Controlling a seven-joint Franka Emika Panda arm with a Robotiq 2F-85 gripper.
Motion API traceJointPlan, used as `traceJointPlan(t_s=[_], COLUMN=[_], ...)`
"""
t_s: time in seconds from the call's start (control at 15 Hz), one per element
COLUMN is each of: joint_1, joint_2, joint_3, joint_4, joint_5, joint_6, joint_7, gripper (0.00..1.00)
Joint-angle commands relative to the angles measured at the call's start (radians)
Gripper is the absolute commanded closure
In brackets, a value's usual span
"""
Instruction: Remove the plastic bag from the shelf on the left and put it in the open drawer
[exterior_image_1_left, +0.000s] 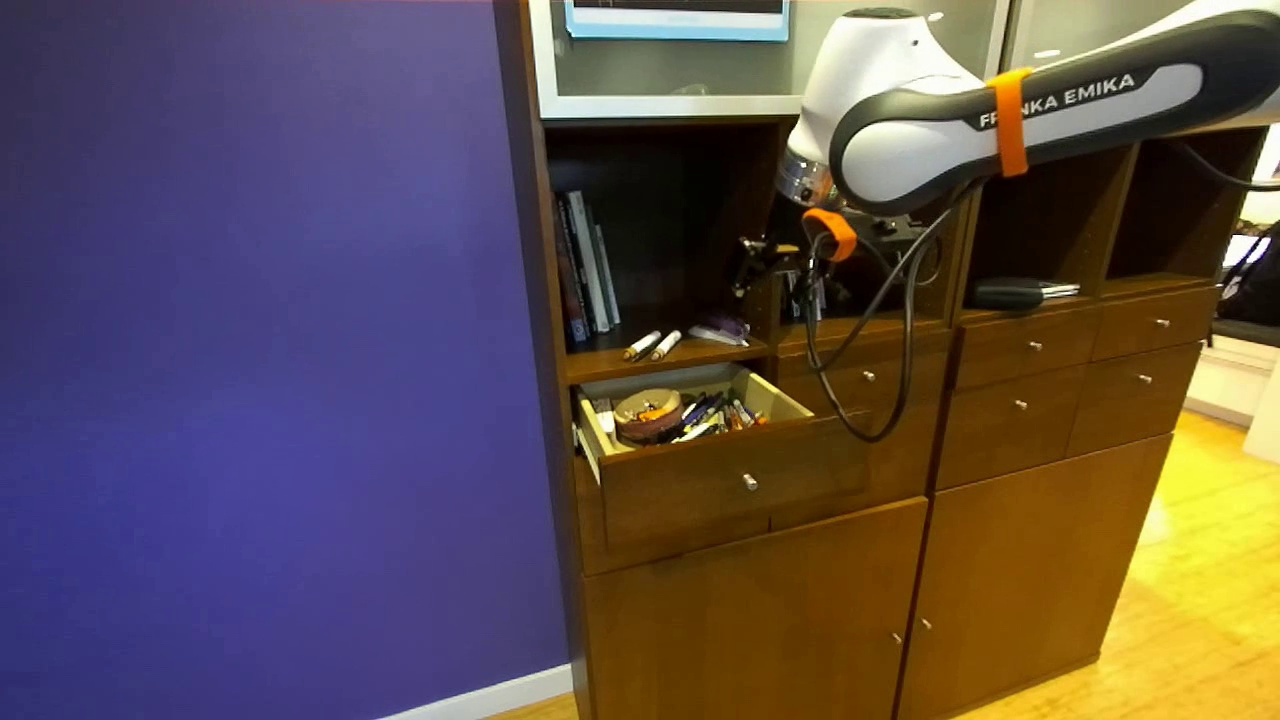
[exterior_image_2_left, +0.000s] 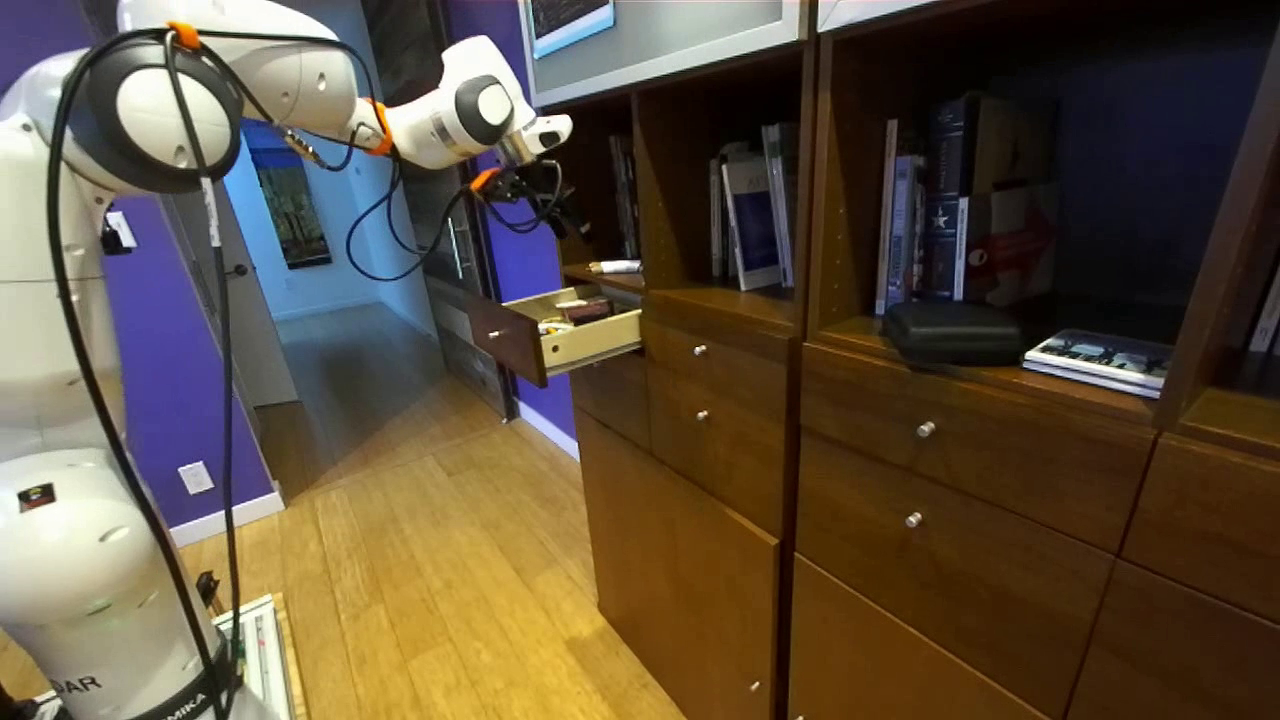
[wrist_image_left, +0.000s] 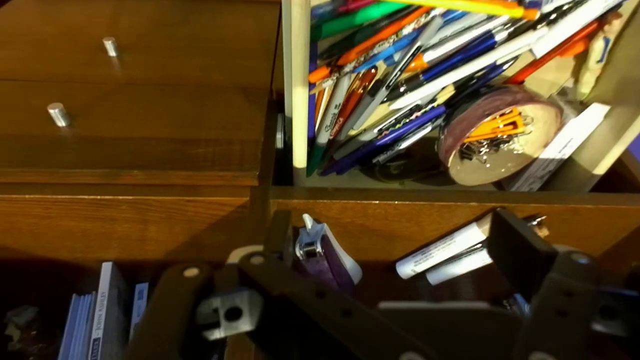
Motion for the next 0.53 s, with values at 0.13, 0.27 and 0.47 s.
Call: traceJointPlan(t_s=[0.13, 0.27, 0.47], joint_1=[0.082, 0.1, 0.129], joint_2=[0.112, 0.146, 0.198], joint_3=[-0.075, -0.095, -0.125], joint_4=[0.123, 0.153, 0.2], joint_5=[-0.165, -0.197, -0.241], joint_6=[0.03, 0.056, 0.081], joint_7=[0.09, 0.092, 0.085], gripper=[0.0, 0.0, 0.0])
